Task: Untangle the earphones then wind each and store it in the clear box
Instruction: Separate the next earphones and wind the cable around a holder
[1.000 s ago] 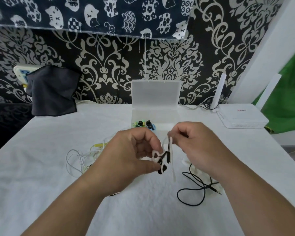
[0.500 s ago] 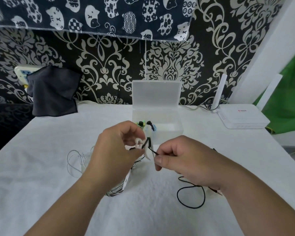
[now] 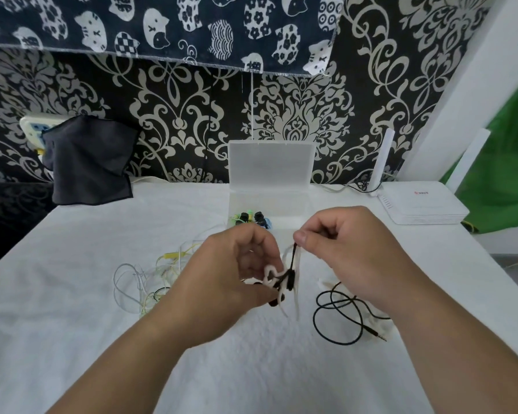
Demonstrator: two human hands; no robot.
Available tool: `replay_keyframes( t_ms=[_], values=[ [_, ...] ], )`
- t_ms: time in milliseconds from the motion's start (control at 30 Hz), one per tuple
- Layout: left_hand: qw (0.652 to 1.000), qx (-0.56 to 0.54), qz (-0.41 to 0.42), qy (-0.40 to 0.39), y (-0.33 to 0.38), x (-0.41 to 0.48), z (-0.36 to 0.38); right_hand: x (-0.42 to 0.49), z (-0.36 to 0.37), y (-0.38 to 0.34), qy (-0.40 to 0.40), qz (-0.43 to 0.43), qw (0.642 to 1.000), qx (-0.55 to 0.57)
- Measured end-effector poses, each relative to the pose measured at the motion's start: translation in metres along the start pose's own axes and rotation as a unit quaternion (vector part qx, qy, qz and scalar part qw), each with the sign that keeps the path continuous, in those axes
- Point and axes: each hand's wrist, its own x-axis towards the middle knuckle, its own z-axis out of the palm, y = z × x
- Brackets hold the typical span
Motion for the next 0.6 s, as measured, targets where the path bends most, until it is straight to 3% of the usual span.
replay_keyframes(
  t_ms=[133, 233, 333, 500, 600],
  values=[
    [0.996, -0.092, 0.007, -0.001, -0.003, 0.002, -0.003, 0.001, 0.002, 0.001, -0.011, 0.044, 0.997, 0.058],
    [0.987, -0.157, 0.028, 0.003, -0.002, 0.003, 0.000, -0.001, 0.011, 0.001, -0.094, 0.085, 0.991, 0.053],
    [0.969, -0.234, 0.032, 0.078, -0.002, 0.005, -0.001, -0.005, 0.023, -0.001, -0.184, 0.122, 0.971, 0.091],
    [0.971, -0.139, 0.007, 0.196, -0.008, 0.007, -0.012, -0.009, 0.023, -0.008, -0.230, 0.126, 0.960, 0.098],
    [0.974, -0.006, 0.013, 0.225, -0.006, 0.006, -0.014, -0.011, 0.016, -0.011, -0.250, 0.089, 0.962, 0.057]
  ],
)
